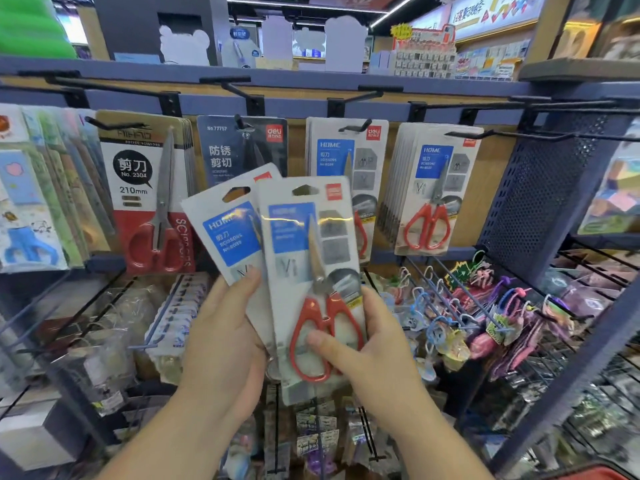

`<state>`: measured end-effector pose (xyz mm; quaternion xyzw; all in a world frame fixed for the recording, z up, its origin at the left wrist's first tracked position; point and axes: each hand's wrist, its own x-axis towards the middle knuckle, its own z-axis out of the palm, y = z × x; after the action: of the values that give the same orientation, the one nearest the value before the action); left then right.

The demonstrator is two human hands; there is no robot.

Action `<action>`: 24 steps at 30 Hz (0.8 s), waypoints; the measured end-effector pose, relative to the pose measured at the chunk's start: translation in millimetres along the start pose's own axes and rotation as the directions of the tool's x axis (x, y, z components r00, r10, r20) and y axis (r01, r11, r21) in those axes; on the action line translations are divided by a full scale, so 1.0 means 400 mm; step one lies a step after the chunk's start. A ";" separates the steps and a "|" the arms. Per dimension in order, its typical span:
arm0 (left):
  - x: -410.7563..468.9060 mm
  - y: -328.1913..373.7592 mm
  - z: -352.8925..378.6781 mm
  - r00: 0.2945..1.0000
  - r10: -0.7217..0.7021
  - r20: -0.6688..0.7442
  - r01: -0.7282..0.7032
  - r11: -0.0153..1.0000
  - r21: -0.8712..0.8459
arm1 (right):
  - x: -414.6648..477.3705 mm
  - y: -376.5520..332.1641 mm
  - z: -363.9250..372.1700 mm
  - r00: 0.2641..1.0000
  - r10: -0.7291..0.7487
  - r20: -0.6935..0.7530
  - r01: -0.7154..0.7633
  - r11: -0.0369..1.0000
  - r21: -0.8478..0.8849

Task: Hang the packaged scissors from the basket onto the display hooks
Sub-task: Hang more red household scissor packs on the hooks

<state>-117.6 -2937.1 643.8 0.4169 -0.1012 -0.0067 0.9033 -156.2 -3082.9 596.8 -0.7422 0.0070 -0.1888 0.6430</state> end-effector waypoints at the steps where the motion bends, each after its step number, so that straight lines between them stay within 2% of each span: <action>1: -0.003 -0.007 -0.001 1.000 -0.025 0.005 0.025 1.000 -0.004 | 0.001 0.004 -0.003 1.000 -0.007 -0.027 0.008 0.999 0.031; 6: -0.033 -0.045 0.000 0.983 -0.168 0.074 0.168 0.986 0.010 | 0.001 -0.010 -0.012 0.996 -0.086 -0.040 0.091 0.981 0.171; 11: -0.040 -0.054 -0.008 0.983 -0.122 0.138 0.106 0.988 0.114 | -0.003 -0.013 -0.011 0.997 -0.059 -0.047 0.069 0.965 0.252; 18: -0.025 -0.057 -0.033 0.991 -0.036 0.130 0.001 0.966 0.257 | 0.014 -0.037 -0.067 0.986 -0.150 -0.067 0.154 0.986 0.058; 24: 0.036 0.002 -0.079 0.992 0.091 0.089 -0.119 0.910 0.397 | 0.068 -0.080 -0.148 0.950 -0.286 -0.130 0.275 0.957 -0.095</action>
<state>-97.6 -2914.1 627.1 0.5866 -0.1538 0.0484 0.7937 -155.6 -3140.5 640.6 -0.7441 -0.0457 -0.3301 0.5790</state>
